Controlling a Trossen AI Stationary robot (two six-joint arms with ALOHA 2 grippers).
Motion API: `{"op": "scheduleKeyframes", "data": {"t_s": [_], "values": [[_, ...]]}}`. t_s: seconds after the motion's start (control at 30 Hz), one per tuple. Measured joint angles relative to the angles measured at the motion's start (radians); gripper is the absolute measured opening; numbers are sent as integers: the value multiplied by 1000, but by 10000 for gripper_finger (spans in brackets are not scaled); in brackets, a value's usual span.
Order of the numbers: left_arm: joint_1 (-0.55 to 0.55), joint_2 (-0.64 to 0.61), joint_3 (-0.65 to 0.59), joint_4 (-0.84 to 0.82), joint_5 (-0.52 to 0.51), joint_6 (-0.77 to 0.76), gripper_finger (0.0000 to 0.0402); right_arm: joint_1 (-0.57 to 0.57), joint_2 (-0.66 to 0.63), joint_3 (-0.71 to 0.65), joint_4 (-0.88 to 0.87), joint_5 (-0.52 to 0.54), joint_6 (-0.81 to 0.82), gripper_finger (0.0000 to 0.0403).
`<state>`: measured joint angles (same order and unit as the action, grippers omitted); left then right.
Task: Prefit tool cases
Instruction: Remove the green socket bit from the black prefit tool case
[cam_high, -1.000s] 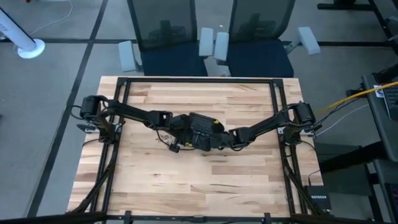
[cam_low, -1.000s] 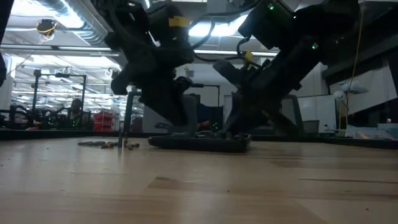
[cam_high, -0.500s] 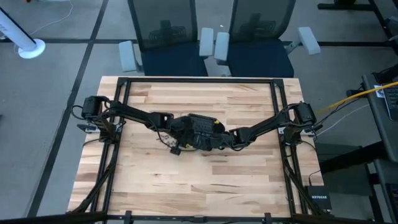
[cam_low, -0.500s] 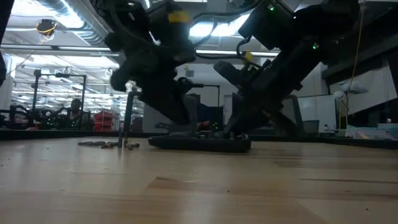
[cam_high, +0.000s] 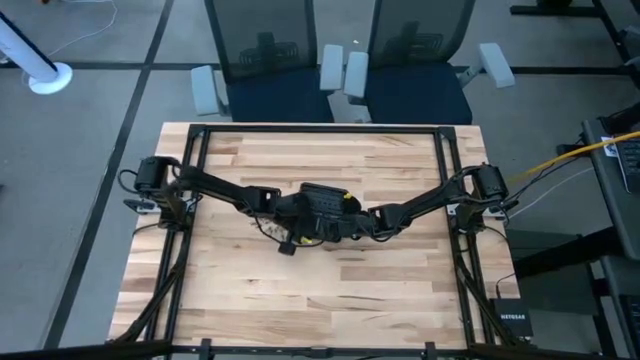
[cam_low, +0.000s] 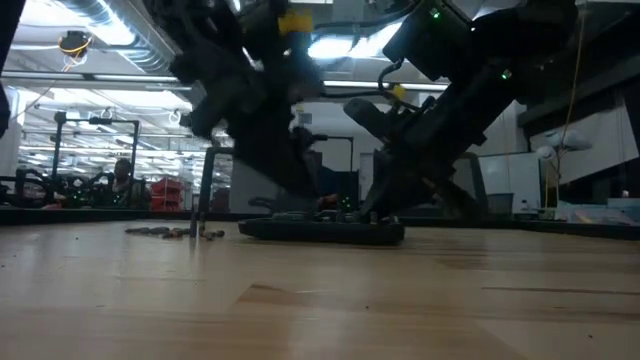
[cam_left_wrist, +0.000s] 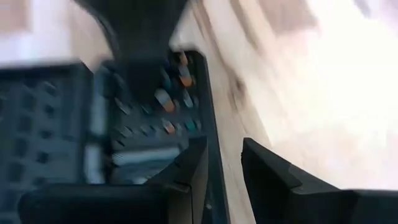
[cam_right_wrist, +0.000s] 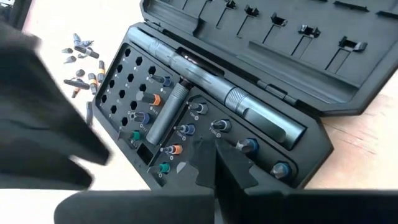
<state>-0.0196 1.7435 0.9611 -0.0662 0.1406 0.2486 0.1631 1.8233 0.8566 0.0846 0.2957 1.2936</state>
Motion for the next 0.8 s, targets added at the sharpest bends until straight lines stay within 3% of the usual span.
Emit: {"op": "scheduleKeyframes", "data": {"t_s": [0.33,0.7,0.8], "values": [[7,20,-4,-12,-40,66,88,0,0,0,-2,-1,-11,0],[6,78,-3,-3,-108,-9,88,0,0,-1,-4,0,-13,0],[5,77,-3,-17,-115,-12,69,0,0,-1,-2,0,-13,0]]}}
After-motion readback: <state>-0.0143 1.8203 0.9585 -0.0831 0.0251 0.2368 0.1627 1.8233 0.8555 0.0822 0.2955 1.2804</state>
